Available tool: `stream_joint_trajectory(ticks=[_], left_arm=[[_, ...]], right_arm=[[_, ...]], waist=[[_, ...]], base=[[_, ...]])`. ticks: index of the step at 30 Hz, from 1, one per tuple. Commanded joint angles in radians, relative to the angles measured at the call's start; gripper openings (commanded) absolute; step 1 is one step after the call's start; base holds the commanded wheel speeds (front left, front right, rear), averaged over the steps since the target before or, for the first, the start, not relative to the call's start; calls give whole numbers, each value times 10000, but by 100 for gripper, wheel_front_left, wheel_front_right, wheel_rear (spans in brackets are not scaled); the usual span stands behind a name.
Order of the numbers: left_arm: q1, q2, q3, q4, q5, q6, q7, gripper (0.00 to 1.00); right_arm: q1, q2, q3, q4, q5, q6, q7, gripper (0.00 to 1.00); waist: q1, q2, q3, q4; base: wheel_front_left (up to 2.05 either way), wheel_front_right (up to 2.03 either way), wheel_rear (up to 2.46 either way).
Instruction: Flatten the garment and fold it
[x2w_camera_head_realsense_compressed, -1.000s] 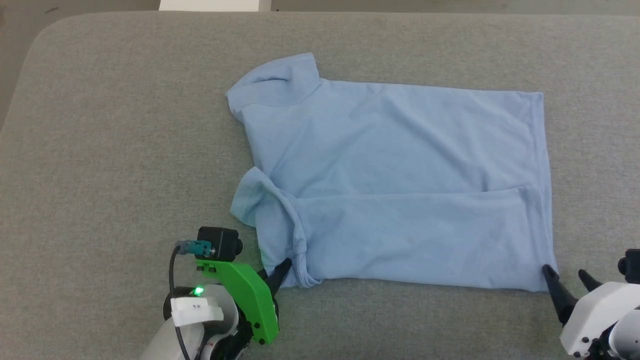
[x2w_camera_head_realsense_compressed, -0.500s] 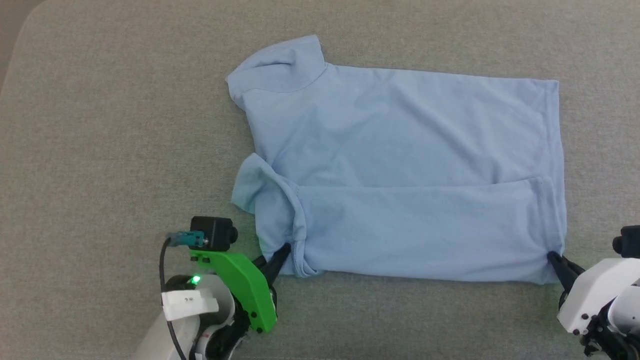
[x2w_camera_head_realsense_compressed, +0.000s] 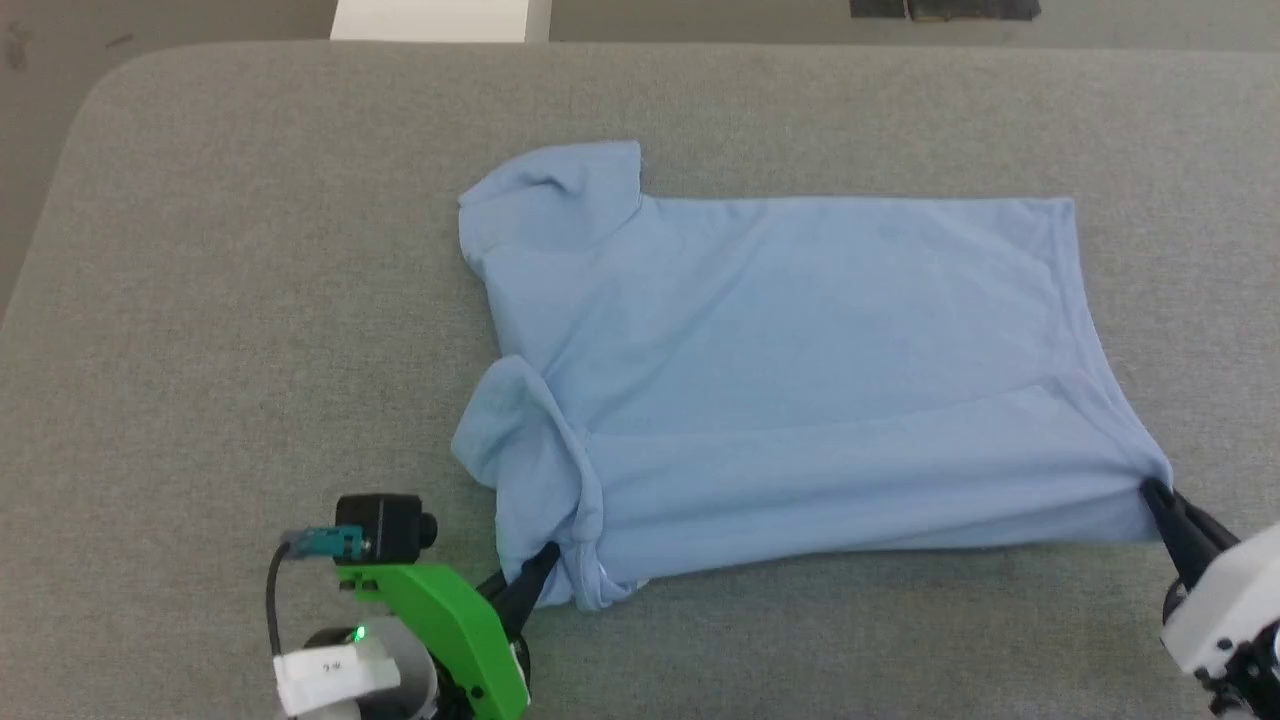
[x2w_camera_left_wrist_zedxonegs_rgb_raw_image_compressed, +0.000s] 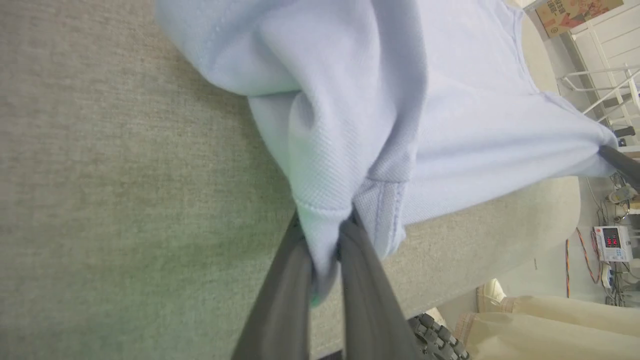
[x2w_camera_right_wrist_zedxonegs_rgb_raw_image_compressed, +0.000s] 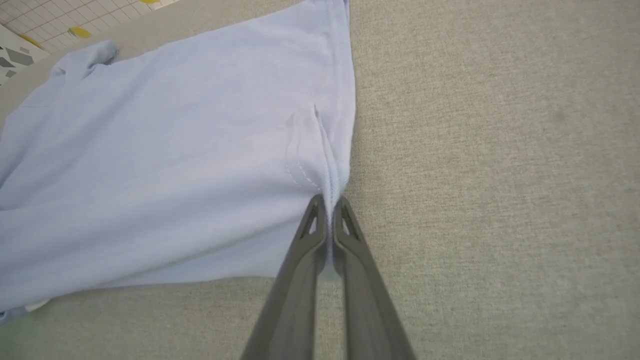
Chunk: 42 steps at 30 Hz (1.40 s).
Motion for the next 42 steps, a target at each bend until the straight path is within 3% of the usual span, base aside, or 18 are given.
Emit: stream_joint_trajectory(ticks=[1, 6, 16, 25, 26, 27, 28, 29, 30, 31, 32, 33, 42], left_arm=[[271, 146, 118, -250, -14, 153, 43, 0], [1027, 219, 156, -894, -151, 502, 227, 0], [1999, 253, 191, -1184, -653, 682, 483, 0], [1535, -50, 168, 57, -770, 244, 3, 0], [1433, -94, 145, 289, -768, 163, -67, 15], [1356, -135, 153, 424, -762, 110, -160, 60], [1281, -178, 161, 591, -753, 61, -258, 89], [1239, -203, 157, 713, -752, 24, -309, 100], [1207, -226, 154, 811, -753, -16, -363, 100], [1177, -270, 174, 909, -765, -53, -462, 100], [1154, -296, 178, 1009, -766, -86, -529, 100], [1143, -297, 175, 1068, -754, -110, -568, 100], [1498, -71, 672, 311, -695, -9, -1191, 100]], right_arm=[[260, 24, -140, -197, 64, -15, 67, 0], [1066, 235, -409, -652, 169, -15, 479, 0], [2300, 498, -430, -1141, 454, -15, 1448, 0], [2032, 513, -89, -260, 204, -15, 994, 0], [1959, 486, -6, -65, 172, -15, 894, 0], [1902, 475, 38, 59, 159, -15, 816, 0], [1833, 461, 85, 208, 140, -15, 716, 0], [1781, 444, 121, 310, 117, -15, 627, 0], [1734, 442, 138, 391, 104, -15, 530, 0], [1689, 438, 169, 478, 93, -15, 429, 33], [1654, 411, 236, 551, 92, -15, 337, 96], [1632, 399, 268, 603, 106, -15, 258, 100], [1677, 295, 229, 211, 362, -15, -167, 100]], waist=[[-1, 0, -203, 28], [-1, 0, -326, 97], [-1, 0, -341, 122], [-1, 0, -419, 98], [-1, 0, -444, 90], [-1, 0, -467, 85], [-1, 0, -496, 74], [-1, 0, -523, 61], [-1, 0, -552, 48], [-1, 0, -588, 35], [-1, 0, -619, 24], [-1, 0, -643, 19], [-1, 0, -672, 14]], base=[[0, 0, 0], [0, 0, 0], [0, 0, 0], [0, 0, 0], [0, 0, 0], [0, 0, 0], [0, 0, 0], [0, 0, 0], [0, 0, 0], [0, 0, 0], [0, 0, 0], [0, 0, 0], [0, 0, 0]])
